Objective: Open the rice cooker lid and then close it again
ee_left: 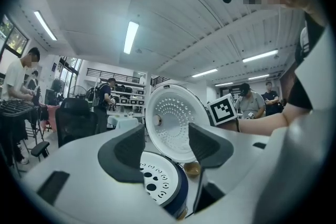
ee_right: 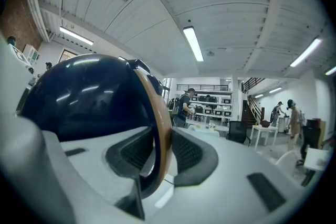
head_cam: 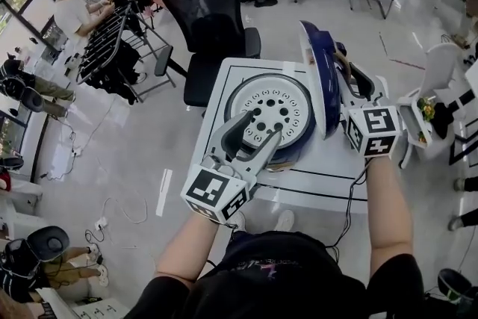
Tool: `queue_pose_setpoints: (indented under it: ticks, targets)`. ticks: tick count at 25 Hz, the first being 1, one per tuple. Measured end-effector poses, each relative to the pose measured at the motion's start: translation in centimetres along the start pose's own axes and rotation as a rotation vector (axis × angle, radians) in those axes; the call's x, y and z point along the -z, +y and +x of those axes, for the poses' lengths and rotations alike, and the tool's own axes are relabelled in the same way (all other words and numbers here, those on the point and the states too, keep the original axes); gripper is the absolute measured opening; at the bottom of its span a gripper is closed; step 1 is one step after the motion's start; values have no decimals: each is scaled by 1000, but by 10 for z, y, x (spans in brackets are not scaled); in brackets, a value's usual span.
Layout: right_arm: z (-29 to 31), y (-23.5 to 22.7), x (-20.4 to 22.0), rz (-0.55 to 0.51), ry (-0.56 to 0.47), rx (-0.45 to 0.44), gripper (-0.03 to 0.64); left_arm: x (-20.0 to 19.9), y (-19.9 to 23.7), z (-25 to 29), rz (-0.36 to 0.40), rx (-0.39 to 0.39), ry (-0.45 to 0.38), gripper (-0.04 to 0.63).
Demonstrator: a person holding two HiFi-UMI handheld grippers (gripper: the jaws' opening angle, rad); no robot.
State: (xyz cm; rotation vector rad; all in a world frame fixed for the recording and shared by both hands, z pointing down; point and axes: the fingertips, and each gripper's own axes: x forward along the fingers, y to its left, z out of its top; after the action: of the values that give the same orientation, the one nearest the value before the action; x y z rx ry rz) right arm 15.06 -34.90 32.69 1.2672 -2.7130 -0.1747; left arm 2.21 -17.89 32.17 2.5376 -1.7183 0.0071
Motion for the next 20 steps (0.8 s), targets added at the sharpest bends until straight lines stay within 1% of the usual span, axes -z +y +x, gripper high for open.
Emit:
queue_pose_setpoints:
  ticks: [5,12,20]
  targets:
    - [3,20,-8,-77,14,3,115,0,8,-13,-8,-2,-9,252]
    - [7,48,-17,-166,38,-2,117,-4,20,-27,-12,3,-25,252]
    - [20,97,-19,-340,81,-7,124,-6,47,-56,-16,-9,-24,252]
